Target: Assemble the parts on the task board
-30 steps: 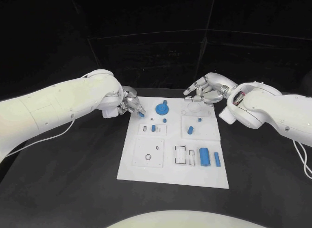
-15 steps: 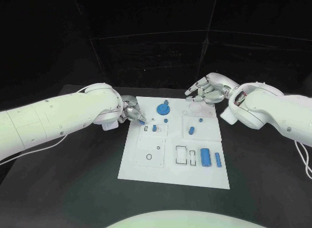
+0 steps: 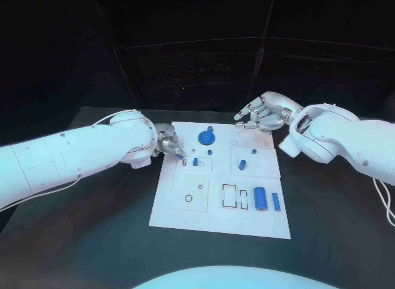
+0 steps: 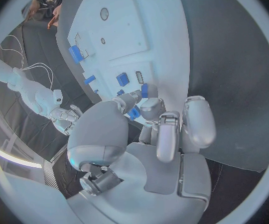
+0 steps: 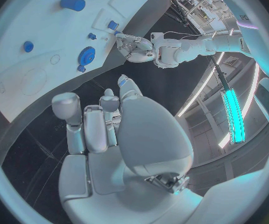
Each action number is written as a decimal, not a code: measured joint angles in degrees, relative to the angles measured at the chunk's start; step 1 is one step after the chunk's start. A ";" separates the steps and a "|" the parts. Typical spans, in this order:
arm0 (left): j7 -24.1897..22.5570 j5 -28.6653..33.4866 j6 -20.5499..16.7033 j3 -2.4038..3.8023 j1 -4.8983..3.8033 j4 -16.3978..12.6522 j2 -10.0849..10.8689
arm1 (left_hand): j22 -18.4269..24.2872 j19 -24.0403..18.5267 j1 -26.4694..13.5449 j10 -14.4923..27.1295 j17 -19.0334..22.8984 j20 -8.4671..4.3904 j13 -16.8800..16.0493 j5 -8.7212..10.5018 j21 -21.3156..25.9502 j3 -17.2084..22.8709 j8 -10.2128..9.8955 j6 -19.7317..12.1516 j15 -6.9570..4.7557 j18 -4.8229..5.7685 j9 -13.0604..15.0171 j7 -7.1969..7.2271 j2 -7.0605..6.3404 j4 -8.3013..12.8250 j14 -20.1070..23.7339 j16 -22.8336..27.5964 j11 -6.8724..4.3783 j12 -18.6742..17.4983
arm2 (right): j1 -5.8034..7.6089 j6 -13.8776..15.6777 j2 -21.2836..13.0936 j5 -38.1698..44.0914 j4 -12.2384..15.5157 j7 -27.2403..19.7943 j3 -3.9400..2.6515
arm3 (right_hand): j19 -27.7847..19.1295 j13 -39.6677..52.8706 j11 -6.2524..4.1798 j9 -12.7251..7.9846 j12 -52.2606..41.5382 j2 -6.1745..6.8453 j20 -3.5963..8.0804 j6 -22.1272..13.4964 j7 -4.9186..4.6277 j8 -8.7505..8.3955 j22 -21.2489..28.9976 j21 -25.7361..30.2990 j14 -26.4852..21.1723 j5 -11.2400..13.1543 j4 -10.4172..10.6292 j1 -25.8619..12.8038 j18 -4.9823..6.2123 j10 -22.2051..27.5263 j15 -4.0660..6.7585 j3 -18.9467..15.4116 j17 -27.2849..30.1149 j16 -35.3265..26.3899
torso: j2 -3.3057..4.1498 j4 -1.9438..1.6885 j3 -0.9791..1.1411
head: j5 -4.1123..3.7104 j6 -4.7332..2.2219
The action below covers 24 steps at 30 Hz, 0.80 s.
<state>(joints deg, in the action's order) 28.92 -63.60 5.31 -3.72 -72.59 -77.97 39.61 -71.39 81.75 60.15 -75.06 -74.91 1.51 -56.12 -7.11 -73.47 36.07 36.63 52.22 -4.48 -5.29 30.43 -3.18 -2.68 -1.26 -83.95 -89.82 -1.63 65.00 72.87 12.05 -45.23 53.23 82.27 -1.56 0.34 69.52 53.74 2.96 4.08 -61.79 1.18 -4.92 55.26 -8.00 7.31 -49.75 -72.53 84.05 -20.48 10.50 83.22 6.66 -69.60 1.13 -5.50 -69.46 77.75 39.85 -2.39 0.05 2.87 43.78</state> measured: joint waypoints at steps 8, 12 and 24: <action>0.05 -0.58 0.43 0.02 0.12 -0.73 -0.03 | 0.00 0.00 0.01 0.00 0.00 0.00 0.01 -0.22 0.00 0.00 0.00 0.01 0.00 0.00 0.00 -0.01 0.01 0.00 0.00 0.00 0.00 0.00 | 0.00 -0.10 0.00 0.03 -0.02 0.02 0.00 | 0.00 0.00 0.00 0.00 0.00 0.00 0.00 0.00 0.00 0.00 0.00 0.00 0.00 -0.36 -0.13 0.00 0.00 0.00 0.00 0.13 0.00 0.00 | 0.00 0.03 0.02 | -0.18 0.12; 0.12 -0.71 0.85 0.03 0.17 -1.19 0.00 | 0.01 0.00 0.02 0.00 0.00 0.00 0.01 -0.22 0.00 0.00 0.00 0.01 0.00 0.00 -0.01 -0.01 0.02 0.01 0.00 0.00 0.00 0.00 | 0.00 -0.16 0.00 0.04 -0.05 0.03 0.00 | 0.00 0.00 0.00 0.00 0.00 0.00 0.00 0.00 0.00 0.00 0.00 0.00 0.00 -0.36 -0.13 0.00 0.00 0.00 0.00 0.13 0.01 0.00 | 0.00 0.03 0.02 | -0.23 0.19; 0.30 -0.86 1.98 0.02 0.29 -1.89 0.05 | 0.01 0.00 0.05 0.01 0.00 0.00 0.02 -0.21 0.01 -0.01 -0.01 0.01 0.00 -0.01 0.03 -0.02 0.05 0.01 0.00 0.00 0.02 0.00 | -0.02 -0.33 0.07 0.07 -0.13 0.04 0.00 | 0.00 -0.01 0.00 0.00 0.00 0.00 0.00 0.00 0.00 0.00 0.00 0.00 0.00 -0.36 -0.13 0.00 0.00 0.00 0.00 0.13 0.01 0.00 | 0.00 0.02 0.02 | -0.28 0.42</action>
<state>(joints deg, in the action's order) 29.23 -64.46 7.29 -3.71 -72.30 -79.86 39.66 -71.38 81.75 60.20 -75.05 -74.91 1.51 -56.10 -7.32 -73.46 36.06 36.62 52.23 -4.48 -5.30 30.46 -3.20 -2.64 -1.25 -83.95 -89.82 -1.61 65.00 72.85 11.72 -45.16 53.29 82.13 -1.53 0.34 69.52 53.73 2.96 4.08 -61.79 1.19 -4.92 55.26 -8.00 7.31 -49.75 -72.53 84.05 -20.84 10.38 83.22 6.66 -69.60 1.13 -5.37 -69.45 77.75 39.85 -2.37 0.08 2.59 44.20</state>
